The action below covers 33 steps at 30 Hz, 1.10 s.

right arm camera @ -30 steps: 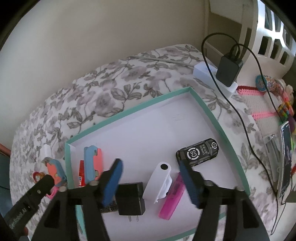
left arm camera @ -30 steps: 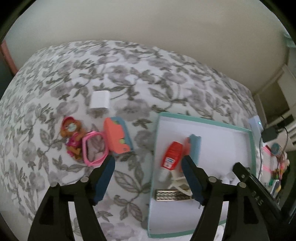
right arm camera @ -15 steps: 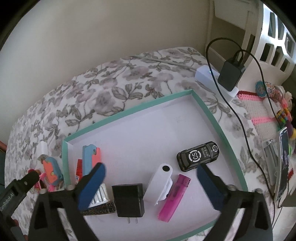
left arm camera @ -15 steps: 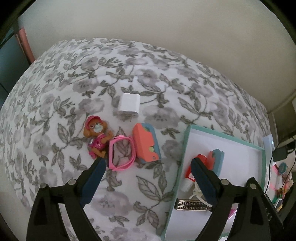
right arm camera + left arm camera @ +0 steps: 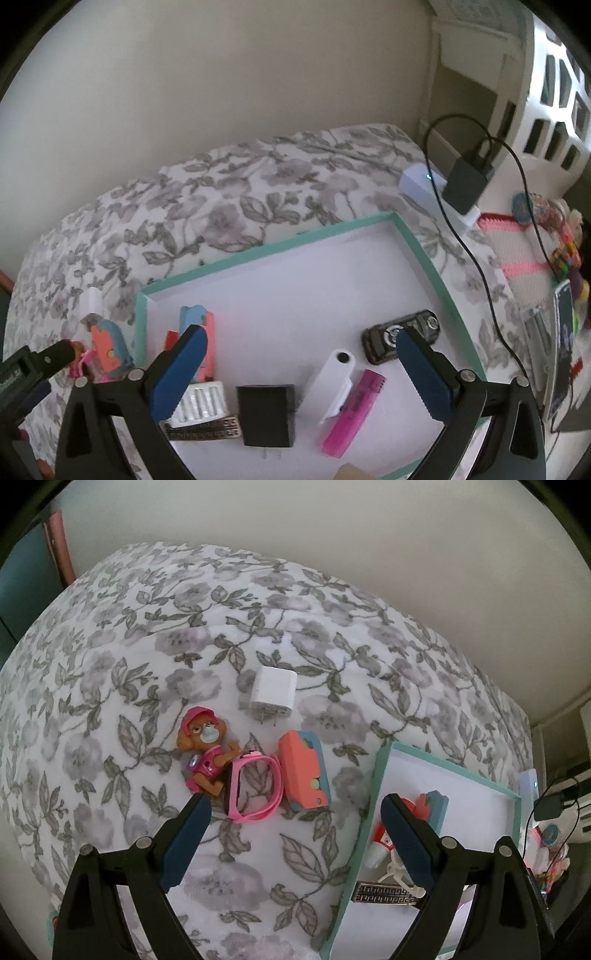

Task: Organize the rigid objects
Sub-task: 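Withdraw both tools from the tray back over the remaining pile, then close the left gripper on the pink-helmet puppy figurine while right gripper grasps the coral-and-blue toy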

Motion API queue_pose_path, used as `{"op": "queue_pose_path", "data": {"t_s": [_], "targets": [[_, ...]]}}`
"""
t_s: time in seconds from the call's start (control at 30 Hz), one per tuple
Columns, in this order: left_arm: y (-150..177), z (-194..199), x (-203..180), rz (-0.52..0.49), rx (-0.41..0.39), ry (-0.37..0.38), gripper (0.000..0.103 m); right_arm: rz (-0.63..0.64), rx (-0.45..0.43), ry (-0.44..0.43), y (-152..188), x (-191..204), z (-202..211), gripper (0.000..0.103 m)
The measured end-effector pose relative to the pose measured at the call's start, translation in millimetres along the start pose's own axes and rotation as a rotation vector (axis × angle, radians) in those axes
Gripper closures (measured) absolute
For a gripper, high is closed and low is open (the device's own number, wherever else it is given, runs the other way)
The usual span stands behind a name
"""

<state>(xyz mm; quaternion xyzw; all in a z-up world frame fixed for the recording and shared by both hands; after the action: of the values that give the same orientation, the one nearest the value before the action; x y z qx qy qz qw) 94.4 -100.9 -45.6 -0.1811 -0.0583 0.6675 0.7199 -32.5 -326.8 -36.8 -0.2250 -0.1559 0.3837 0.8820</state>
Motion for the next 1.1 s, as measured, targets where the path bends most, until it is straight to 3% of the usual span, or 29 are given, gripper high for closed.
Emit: {"op": "queue_pose_path", "data": {"t_s": [0.17,0.33,0.53,0.77,1.1], "targets": [[-7.1,2.4,16.8,0.047,-0.01,0.004,0.01,-0.013,-0.035,-0.028,-3.8,4.0,5.6,0.0],[-18.0,5.8,42.0,0.085,-0.04,-0.038,0.01,-0.018,-0.045,-0.074,-5.5,11.1,7.4,0.0],[-34.2,10.8,79.7,0.134,-0.071,-0.098,0.01,0.084,-0.106,-0.151,-11.5,52.5,18.9,0.0],[-42.7,11.8,112.7,0.22,-0.077,-0.093,0.01,0.164,-0.14,-0.254,-11.7,105.2,27.4,0.0],[-48.1,-2.1,131.4,0.232,-0.046,-0.116,0.01,0.261,-0.099,-0.302,-0.4,153.1,14.0,0.0]]}}
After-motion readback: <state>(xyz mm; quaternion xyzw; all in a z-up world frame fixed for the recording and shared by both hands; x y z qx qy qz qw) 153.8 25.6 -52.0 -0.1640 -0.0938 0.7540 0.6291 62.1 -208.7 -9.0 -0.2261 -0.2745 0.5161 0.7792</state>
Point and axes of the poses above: each gripper's, at about its wrist camera, not at the fingertips, and z roughly against the way its jaws point, x to its left, y to its underside, the point moved 5 cm from there along -z, roughly the way its jaws point, and after that the axes turned 2 degrees about -y, right-handed, at the moved point
